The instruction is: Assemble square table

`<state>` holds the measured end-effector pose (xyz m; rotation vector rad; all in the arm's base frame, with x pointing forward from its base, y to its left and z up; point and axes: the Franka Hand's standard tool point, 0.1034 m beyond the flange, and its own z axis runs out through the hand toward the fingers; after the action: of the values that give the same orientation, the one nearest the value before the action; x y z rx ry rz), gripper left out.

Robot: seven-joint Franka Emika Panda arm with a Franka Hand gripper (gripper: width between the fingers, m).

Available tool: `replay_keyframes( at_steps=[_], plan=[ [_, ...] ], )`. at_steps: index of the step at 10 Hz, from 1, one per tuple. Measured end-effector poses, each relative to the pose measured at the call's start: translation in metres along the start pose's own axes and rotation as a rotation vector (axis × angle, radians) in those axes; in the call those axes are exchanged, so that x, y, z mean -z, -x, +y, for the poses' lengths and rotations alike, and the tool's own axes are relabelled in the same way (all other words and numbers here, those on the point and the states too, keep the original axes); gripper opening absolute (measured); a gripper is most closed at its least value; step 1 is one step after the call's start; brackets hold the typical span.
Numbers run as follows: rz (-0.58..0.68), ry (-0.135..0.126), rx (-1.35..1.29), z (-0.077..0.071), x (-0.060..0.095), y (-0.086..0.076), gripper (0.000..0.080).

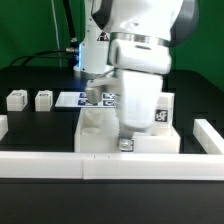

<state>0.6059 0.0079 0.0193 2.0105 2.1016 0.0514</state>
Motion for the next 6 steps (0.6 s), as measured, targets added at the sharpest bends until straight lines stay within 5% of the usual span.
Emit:
replay_keyframes(
  at_steps=[5,6],
  plan=[
    [-0.031,-0.004,0.271,-0.003,-0.003,0.010,0.0073],
    [-0.022,0.047,0.435,-0.001,-0.004,-0.002,0.0073]
  ],
)
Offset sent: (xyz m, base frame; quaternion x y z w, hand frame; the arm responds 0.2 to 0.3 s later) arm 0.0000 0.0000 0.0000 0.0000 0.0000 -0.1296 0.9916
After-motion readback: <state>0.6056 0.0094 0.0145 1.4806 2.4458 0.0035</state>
